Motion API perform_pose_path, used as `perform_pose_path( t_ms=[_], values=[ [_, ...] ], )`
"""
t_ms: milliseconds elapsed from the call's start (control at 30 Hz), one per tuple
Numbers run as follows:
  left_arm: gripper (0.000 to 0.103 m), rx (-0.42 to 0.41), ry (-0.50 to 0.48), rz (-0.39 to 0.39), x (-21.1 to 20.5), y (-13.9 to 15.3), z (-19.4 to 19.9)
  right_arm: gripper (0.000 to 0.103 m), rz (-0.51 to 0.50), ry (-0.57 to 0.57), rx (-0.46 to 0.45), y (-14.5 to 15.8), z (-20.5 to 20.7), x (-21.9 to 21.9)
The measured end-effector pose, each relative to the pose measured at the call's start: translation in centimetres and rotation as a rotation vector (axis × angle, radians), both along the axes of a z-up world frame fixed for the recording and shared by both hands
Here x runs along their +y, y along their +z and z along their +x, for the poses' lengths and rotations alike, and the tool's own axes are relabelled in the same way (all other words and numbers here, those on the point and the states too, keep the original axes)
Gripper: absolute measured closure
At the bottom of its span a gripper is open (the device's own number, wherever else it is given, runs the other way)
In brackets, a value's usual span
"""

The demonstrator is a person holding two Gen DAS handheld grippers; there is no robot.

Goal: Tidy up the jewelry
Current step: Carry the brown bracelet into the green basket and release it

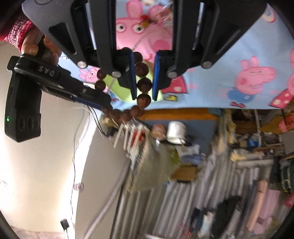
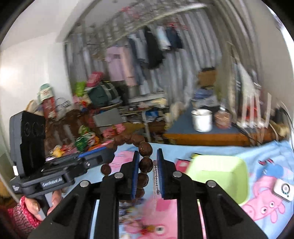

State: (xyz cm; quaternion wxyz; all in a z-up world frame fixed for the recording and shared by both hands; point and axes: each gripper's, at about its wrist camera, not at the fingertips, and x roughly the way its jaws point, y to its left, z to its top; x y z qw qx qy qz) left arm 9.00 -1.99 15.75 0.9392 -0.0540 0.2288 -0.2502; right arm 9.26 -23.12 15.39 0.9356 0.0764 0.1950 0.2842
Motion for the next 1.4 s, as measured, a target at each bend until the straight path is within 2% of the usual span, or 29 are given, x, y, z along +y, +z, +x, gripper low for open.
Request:
perform_pose_path(
  t_ms=[133, 233, 300, 400, 433, 467, 500, 600, 633, 767, 867, 967, 1033, 1133, 1233, 1400],
  values=[
    [0.088, 0.108, -0.069, 0.000, -4.7, -2.5, 6.1, 0.103, 0.045, -0.089, 0.139, -2.7, 4.1, -3.8],
    [0.088, 0.193, -0.077, -0.016, -6.7, -4.4, 10.1, 0.103, 0.030, -0.143, 0.223, -5.3, 6.4, -5.8],
    [0.088, 0.237, -0.079, -0.024, -8.0, -5.5, 12.3, 0.103, 0.064, -0.144, 0.280, -7.0, 7.5, -7.0],
    [0.088, 0.247, -0.084, -0.030, -8.8, -6.2, 14.0, 0.103, 0.106, -0.168, 0.264, -8.5, 7.2, -7.8],
    [0.088, 0.250, -0.078, -0.023, -8.9, -6.4, 14.5, 0.098, 0.101, -0.192, 0.254, -8.8, 6.7, -8.0],
    [0.088, 0.266, -0.065, -0.003, -9.4, -6.8, 15.5, 0.079, 0.105, -0.210, 0.244, -8.9, 6.6, -8.3],
    [0.088, 0.288, -0.053, 0.017, -9.9, -7.2, 16.4, 0.071, 0.117, -0.237, 0.236, -9.3, 6.7, -8.8],
    [0.088, 0.334, -0.004, 0.062, -9.6, -8.4, 18.2, 0.070, 0.131, -0.265, 0.234, -9.7, 6.8, -9.7],
    [0.088, 0.356, 0.002, 0.053, -9.5, -8.6, 18.6, 0.070, 0.141, -0.269, 0.234, -9.5, 6.7, -9.9],
    [0.087, 0.311, 0.025, 0.016, -7.3, -7.6, 16.3, 0.070, 0.169, -0.250, 0.167, -8.8, 4.8, -10.1],
    [0.086, 0.316, 0.087, -0.001, -5.1, -7.2, 13.1, 0.070, 0.170, -0.219, 0.100, -8.8, 3.7, -9.2],
    [0.085, 0.276, 0.135, -0.010, -2.1, -7.3, 8.0, 0.070, 0.164, -0.162, 0.064, -8.5, 3.1, -8.1],
    [0.085, 0.257, 0.189, 0.029, -0.2, -7.9, 4.6, 0.070, 0.130, -0.127, 0.034, -8.3, 2.6, -7.1],
    [0.085, 0.262, 0.240, 0.047, 2.4, -9.1, 1.0, 0.070, 0.121, -0.050, 0.042, -8.2, 2.2, -5.4],
    [0.084, 0.283, 0.279, 0.030, 4.6, -10.2, -1.1, 0.070, 0.100, 0.022, 0.074, -8.2, 2.0, -3.9],
    [0.084, 0.321, 0.307, 0.021, 6.5, -11.6, -2.4, 0.070, 0.059, 0.092, 0.080, -7.9, -0.2, -2.4]
  ],
)
